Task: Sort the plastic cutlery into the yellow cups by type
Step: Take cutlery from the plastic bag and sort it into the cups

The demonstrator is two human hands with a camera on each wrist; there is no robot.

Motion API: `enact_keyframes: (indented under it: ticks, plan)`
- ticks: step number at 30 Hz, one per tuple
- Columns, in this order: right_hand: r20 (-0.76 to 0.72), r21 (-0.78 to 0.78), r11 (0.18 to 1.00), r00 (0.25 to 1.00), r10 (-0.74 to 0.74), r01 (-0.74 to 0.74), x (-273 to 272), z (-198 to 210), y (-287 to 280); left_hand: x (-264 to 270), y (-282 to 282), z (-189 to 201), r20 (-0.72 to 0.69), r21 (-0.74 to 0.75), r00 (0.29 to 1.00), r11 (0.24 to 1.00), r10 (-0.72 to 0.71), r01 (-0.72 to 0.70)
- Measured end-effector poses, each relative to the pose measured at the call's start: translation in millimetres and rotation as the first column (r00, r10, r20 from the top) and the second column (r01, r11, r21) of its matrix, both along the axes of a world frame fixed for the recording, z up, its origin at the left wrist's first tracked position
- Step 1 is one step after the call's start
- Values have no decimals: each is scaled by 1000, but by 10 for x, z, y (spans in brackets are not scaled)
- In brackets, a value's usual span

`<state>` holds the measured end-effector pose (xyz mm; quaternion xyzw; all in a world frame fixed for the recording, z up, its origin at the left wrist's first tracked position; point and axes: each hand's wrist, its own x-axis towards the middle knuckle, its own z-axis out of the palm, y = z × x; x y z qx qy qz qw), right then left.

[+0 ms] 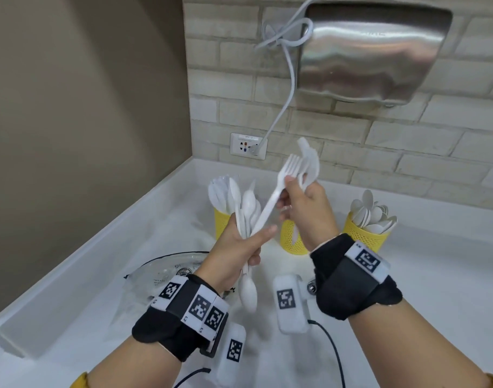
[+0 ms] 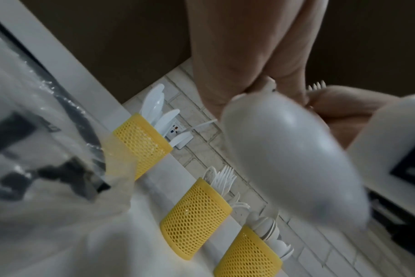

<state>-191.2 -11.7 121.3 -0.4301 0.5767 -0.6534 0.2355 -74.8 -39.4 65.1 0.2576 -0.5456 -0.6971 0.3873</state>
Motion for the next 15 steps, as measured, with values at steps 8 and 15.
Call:
enact_keyframes:
  ticks: [8,15]
  plan:
    - [104,-12,983,978,183,-182,-119,-17,117,41,-125,87,-274,279,962,957,3,76]
    - [-174,437,838,883,436,-327,-143,-252,305,107,-311,156,-459,343,877,939,141,28]
